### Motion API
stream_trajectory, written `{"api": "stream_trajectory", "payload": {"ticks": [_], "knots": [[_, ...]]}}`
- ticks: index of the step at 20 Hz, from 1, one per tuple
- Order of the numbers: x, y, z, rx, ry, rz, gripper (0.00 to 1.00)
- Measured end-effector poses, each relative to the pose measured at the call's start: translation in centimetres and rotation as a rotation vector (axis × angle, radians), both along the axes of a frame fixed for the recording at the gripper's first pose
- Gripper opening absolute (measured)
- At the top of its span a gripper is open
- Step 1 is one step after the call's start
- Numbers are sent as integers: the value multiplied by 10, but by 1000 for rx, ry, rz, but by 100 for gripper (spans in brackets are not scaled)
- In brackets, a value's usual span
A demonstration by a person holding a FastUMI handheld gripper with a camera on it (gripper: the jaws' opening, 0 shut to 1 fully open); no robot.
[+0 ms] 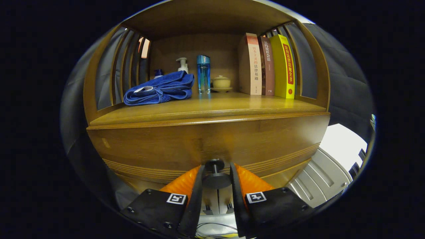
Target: Pull open the drawer, take out the items inside it, and place them on the countertop above the cabinet.
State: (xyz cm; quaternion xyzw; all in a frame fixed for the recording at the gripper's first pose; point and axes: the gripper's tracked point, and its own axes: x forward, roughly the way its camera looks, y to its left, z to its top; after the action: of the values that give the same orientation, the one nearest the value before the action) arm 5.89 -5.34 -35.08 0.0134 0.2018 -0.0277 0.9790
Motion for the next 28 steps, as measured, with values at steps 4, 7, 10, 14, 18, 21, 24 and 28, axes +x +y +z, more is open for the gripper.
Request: {"api": "stream_trajectory", "payload": {"ticks": [4,7,10,14,18,21,24,28], "knots": [[-17,1,1,-8,25,3,47],[-34,0,3,-14,53,6,47],[-52,-2,7,-10,62,-5,44],[-77,-3,11,-14,82,-9,44],[-100,-4,15,-11,95,-7,44],[-116,-6,14,1,117,-19,44],[-131,-7,13,10,127,-27,44],[-141,-7,12,26,137,-38,44]]}}
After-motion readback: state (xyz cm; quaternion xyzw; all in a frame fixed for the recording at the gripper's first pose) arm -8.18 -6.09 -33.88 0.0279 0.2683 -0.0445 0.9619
